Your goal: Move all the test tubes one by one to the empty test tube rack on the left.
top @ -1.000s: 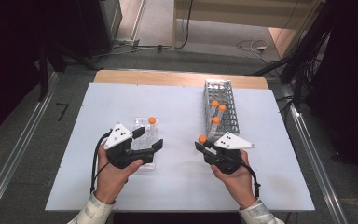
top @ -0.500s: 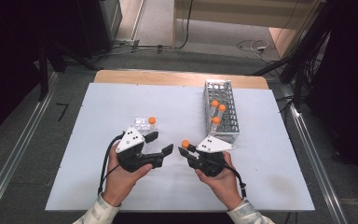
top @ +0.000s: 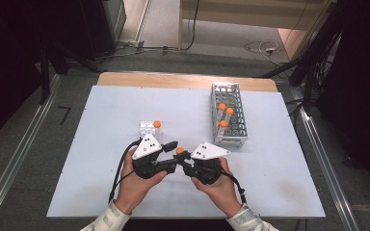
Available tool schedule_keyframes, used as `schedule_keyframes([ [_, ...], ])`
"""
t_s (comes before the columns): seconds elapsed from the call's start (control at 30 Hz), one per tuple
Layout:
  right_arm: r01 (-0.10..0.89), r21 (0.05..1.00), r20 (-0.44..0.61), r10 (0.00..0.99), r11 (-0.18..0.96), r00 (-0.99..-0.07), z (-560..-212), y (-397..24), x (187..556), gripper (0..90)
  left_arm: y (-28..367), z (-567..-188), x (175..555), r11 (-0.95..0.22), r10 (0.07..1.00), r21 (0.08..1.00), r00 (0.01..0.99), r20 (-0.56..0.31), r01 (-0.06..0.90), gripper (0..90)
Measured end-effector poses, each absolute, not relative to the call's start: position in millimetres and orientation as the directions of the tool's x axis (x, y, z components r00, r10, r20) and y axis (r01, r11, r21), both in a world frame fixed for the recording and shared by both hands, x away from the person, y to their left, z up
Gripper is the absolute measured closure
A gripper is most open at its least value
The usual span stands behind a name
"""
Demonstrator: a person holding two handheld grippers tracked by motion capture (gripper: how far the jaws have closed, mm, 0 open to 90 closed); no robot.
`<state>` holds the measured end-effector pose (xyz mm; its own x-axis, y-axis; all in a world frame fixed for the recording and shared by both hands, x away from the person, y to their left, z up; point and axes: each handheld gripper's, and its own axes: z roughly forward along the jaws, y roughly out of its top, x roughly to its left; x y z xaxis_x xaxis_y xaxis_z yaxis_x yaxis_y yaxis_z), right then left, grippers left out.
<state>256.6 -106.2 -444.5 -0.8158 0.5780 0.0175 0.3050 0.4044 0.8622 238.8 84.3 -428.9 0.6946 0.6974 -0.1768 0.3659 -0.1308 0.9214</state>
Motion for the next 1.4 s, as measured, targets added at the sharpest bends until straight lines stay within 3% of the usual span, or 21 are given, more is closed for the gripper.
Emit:
schedule_keyframes([
  [0.2, 0.305, 0.863, 0.02, 0.578, 0.402, -0.816, -443.2, -105.7, 255.4, 71.9, 84.1, -430.6, 240.1, -0.138, 0.687, 0.92, 0.704, -0.178, 0.367, 68.7],
  [0.4, 0.308, 0.863, 0.022, 0.578, 0.401, -0.816, -442.8, -106.9, 255.4, 70.1, 82.8, -430.1, 239.1, -0.141, 0.689, 0.925, 0.706, -0.166, 0.354, 69.9],
  [0.7, 0.352, 0.871, 0.097, 0.583, 0.343, -0.807, -443.2, -119.6, 258.5, 36.2, 87.1, -421.6, 242.7, -0.111, 0.698, 0.932, 0.695, -0.174, 0.345, 70.1],
  [0.9, 0.381, 0.869, 0.129, 0.598, 0.317, -0.791, -446.0, -132.0, 260.4, 22.6, 92.4, -412.2, 247.5, -0.08, 0.709, 0.935, 0.68, -0.19, 0.345, 70.2],
  [1.4, 0.406, 0.864, 0.146, 0.622, 0.299, -0.769, -447.0, -155.0, 264.7, 18.8, 121.8, -396.1, 255.0, -0.005, 0.754, 0.946, 0.622, -0.209, 0.324, 70.1],
])
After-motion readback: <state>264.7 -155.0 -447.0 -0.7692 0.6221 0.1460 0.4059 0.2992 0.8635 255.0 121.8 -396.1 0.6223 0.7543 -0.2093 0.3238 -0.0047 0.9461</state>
